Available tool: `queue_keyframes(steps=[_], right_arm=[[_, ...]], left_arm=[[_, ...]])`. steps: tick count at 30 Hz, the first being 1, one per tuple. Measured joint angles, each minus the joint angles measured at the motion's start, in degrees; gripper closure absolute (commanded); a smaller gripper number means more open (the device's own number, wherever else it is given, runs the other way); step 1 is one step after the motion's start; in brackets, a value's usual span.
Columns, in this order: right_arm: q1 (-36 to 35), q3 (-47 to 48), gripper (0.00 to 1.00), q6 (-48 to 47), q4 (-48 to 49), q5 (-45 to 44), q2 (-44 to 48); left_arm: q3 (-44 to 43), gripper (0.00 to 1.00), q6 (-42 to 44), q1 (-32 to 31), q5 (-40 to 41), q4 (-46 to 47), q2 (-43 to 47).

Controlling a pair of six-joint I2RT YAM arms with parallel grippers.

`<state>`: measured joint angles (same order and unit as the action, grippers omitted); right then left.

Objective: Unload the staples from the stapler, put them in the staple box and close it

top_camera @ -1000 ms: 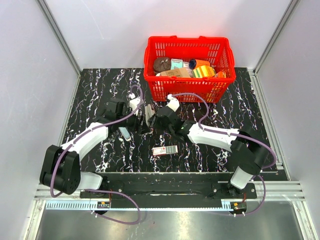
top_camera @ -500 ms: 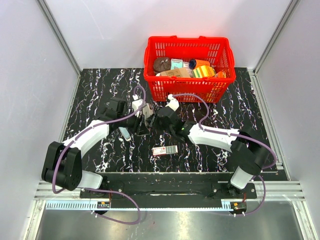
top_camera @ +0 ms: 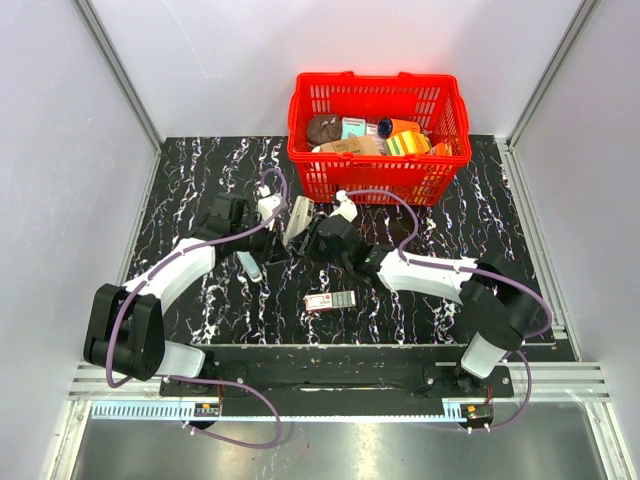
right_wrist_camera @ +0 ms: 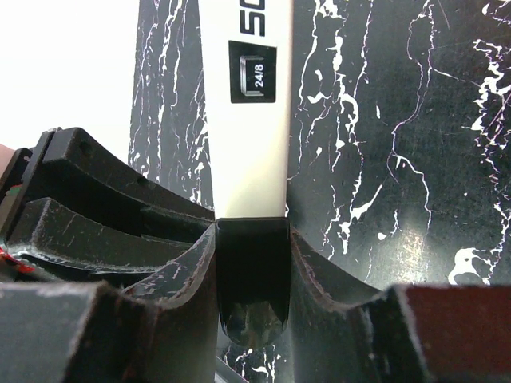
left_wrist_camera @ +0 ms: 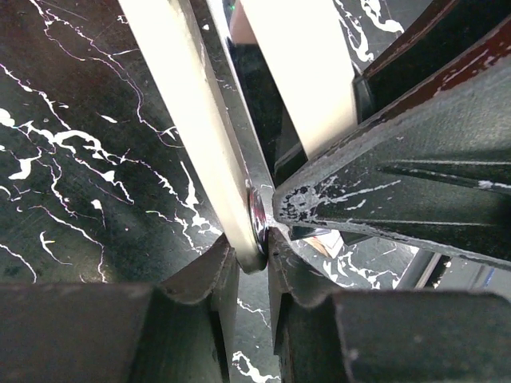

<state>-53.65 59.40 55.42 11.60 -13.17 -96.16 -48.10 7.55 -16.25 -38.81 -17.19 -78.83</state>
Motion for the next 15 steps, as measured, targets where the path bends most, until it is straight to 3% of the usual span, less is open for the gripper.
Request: queue_keyframes(steps=[4, 7, 15], right_arm=[[0.1, -1.4, 1.00, -0.5, 1.8, 1.0, 0.2], [0.1, -2.7, 1.00, -2.1, 2.5, 2.1, 0.9], [0.2, -3.7, 1.00, -8.6, 0.1, 4.5, 3.8]], left_arm=[[0.0, 0.93, 1.2, -0.3, 1.1, -0.3, 0.0], [0.0, 1.00, 2.4, -0.5, 2.4, -0.7, 0.0], [-0.3, 1.00, 6.3, -0.2, 8.1, 0.6, -1.6]])
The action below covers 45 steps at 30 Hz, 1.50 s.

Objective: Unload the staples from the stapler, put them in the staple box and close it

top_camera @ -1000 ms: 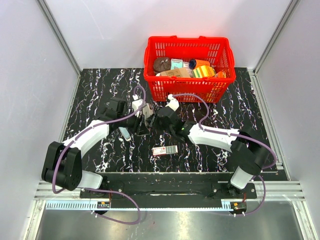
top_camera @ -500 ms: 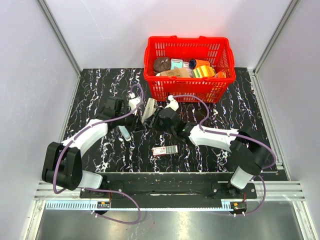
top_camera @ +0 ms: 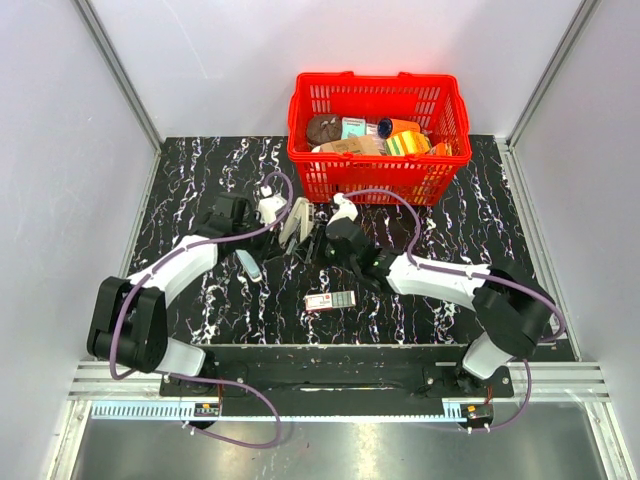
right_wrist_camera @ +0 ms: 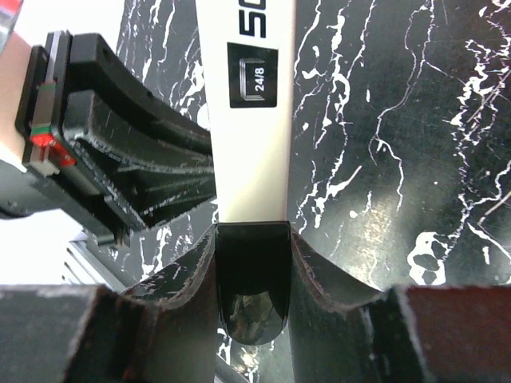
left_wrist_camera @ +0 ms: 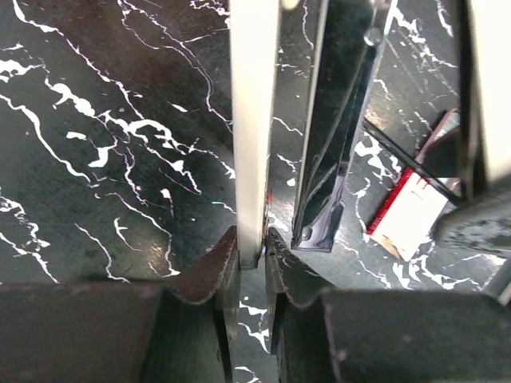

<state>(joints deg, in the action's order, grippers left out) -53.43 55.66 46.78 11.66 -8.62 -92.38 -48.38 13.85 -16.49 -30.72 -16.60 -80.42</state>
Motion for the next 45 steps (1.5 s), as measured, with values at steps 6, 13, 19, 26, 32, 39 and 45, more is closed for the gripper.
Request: queue_keyframes(steps=[6, 13, 19, 26, 32, 39, 45], right_arm=[[0.2, -0.6, 1.00, -3.7, -2.8, 0.8, 1.7], [0.2, -0.6, 1.00, -9.1, -7.6, 1.2, 3.4], [0.3, -1.8, 1.00, -11.4, -10.3, 1.2, 5.9], [0.3, -6.0, 1.00, -11.4, -11.5, 1.7, 9.1], [0.3, -7.4, 1.00, -11.6, -12.0, 2.4, 9.6], [0.4, -7.4, 1.00, -12.5, -13.5, 2.8, 9.9], [0.5, -7.4, 1.00, -12.5, -13.9, 2.7, 9.9]], left_arm=[[-1.3, 1.00, 3.0, -0.2, 2.1, 0.6, -3.0], [-1.5, 1.00, 7.7, -0.9, 5.3, 2.8, -5.2], [-1.5, 1.00, 12.6, -2.9, 9.5, 5.7, -5.5], [2.5, 1.00, 18.7, -6.9, 15.2, 12.3, -5.5], [4.6, 1.00, 23.9, -8.6, 20.9, 16.3, -5.5], [5.9, 1.00, 29.0, -10.4, 27.1, 21.4, -5.7], [5.6, 0.98, 27.7, -11.1, 27.4, 20.3, -5.6]])
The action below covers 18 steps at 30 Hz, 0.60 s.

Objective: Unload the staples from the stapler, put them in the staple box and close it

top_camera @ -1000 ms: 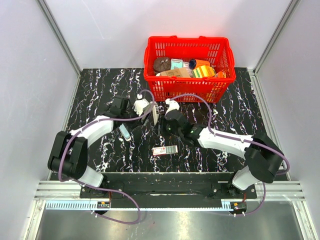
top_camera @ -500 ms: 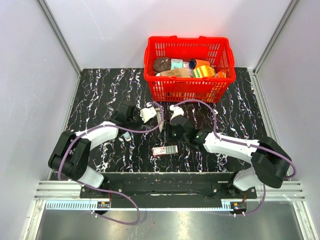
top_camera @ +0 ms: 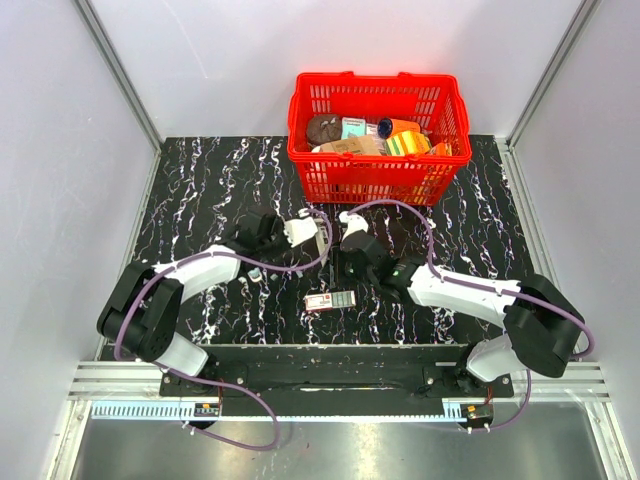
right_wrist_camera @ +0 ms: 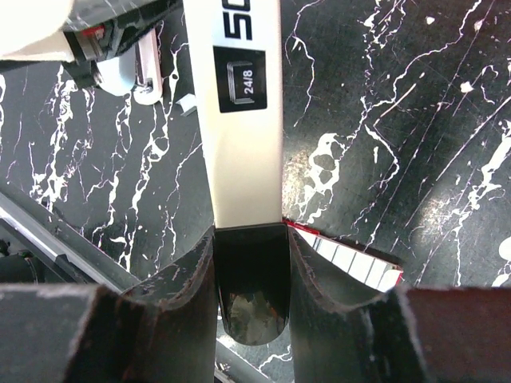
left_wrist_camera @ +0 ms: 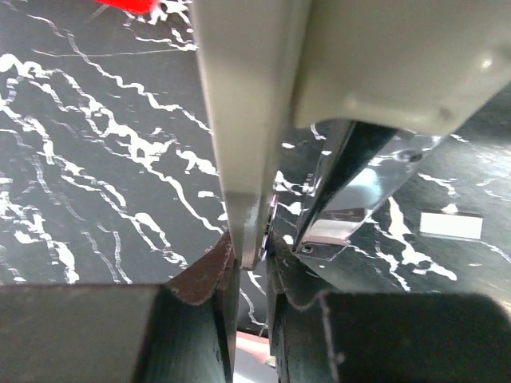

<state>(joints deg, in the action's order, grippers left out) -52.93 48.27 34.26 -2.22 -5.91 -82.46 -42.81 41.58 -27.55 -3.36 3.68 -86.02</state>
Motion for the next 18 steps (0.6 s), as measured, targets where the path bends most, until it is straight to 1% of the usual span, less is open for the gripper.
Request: queue_keyframes(steps=[1, 4, 9, 12, 15, 16, 17, 18], right_arm=[[0.0, 0.0, 1.00, 0.0, 0.0, 0.0, 0.0], [0.0, 0.3, 1.00, 0.1, -0.1, -0.8, 0.5], [0.3, 3.3, 1.00, 0.2, -1.9, -3.9, 2.6], [1.3, 6.1, 1.00, 0.2, -2.8, -5.2, 2.7], [2.2, 8.1, 1.00, 0.1, -3.3, -6.1, 2.7], [3.5, 8.5, 1.00, -0.9, -5.6, -9.1, 2.7], [3.7, 8.5, 1.00, -1.0, -5.8, -9.4, 2.7], [4.3, 8.5, 1.00, -1.3, -7.0, -10.2, 2.7]], left_arm=[[-0.5, 0.96, -1.1, 0.0, -0.6, -1.6, 0.1], [-3.0, 0.85, -6.0, -0.3, -4.8, -8.6, 0.9], [-6.5, 0.74, -12.8, -2.4, -14.4, -17.6, 5.7], [-9.6, 0.71, -15.8, -4.6, -20.4, -21.3, 7.6], [-12.8, 0.69, -17.7, -5.2, -25.5, -24.3, 7.5], [-13.7, 0.65, -18.1, -5.4, -29.1, -26.8, 7.7], [-13.7, 0.60, -18.1, -5.4, -29.3, -26.9, 7.7], [-13.9, 0.52, -18.0, -5.4, -30.3, -28.1, 7.7]])
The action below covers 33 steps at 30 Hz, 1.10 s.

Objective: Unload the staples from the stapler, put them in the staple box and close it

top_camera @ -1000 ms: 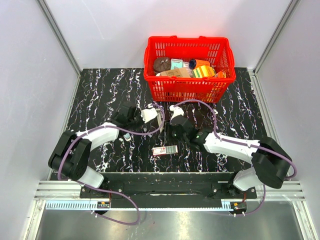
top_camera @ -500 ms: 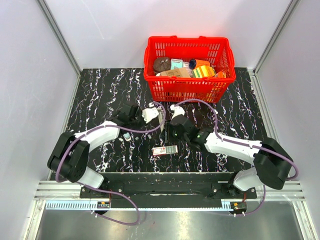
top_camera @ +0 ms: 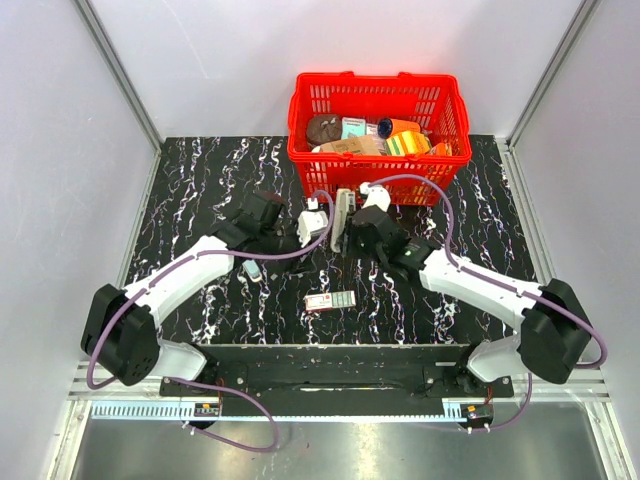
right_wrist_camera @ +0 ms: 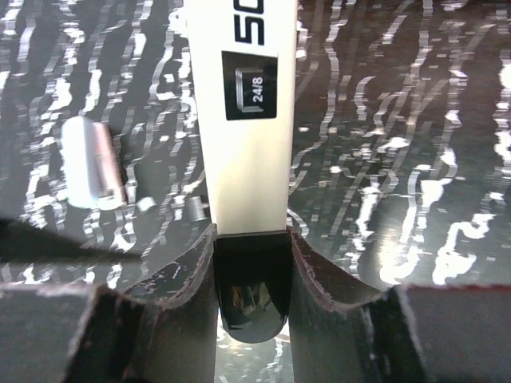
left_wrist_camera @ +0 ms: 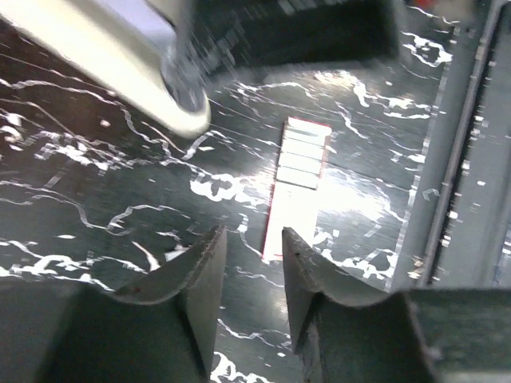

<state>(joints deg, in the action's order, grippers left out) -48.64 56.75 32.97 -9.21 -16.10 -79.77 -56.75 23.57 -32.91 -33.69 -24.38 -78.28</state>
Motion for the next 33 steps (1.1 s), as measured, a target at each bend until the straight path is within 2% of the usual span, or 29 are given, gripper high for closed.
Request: queue_keyframes(steps=[2, 3, 8, 22, 27, 29, 33], right_arm=[[1.2, -0.1, 1.00, -1.0, -2.1, -1.8, 0.0], [1.7, -0.1, 1.00, -1.6, -3.0, -2.7, 0.0], [3.4, -0.1, 1.00, -4.6, -5.5, -4.5, -0.9], [5.4, 4.4, 1.00, -9.5, -13.2, -2.3, -14.3], [6.1, 8.9, 1.00, -11.1, -14.8, -0.9, -19.7], [6.2, 10.2, 1.00, -11.8, -15.1, -0.7, -21.5], [6.6, 12.5, 1.00, -13.0, -15.9, -0.3, -25.0]], left_arm=[[-0.6, 0.38, 0.4, 0.0, -1.4, -3.1, 0.0], [-0.8, 0.35, 0.5, 0.0, -1.7, -4.0, 0.0], [-1.0, 0.28, 0.6, 0.2, -0.5, -7.1, 0.0], [-1.4, 0.30, 2.1, 5.6, 9.9, -11.9, 3.8], [0.9, 0.27, 3.5, 7.2, 14.3, -12.5, 7.3], [2.4, 0.20, 3.6, 8.4, 15.5, -13.4, 9.4], [3.7, 0.18, 3.8, 9.0, 16.9, -13.9, 13.1]])
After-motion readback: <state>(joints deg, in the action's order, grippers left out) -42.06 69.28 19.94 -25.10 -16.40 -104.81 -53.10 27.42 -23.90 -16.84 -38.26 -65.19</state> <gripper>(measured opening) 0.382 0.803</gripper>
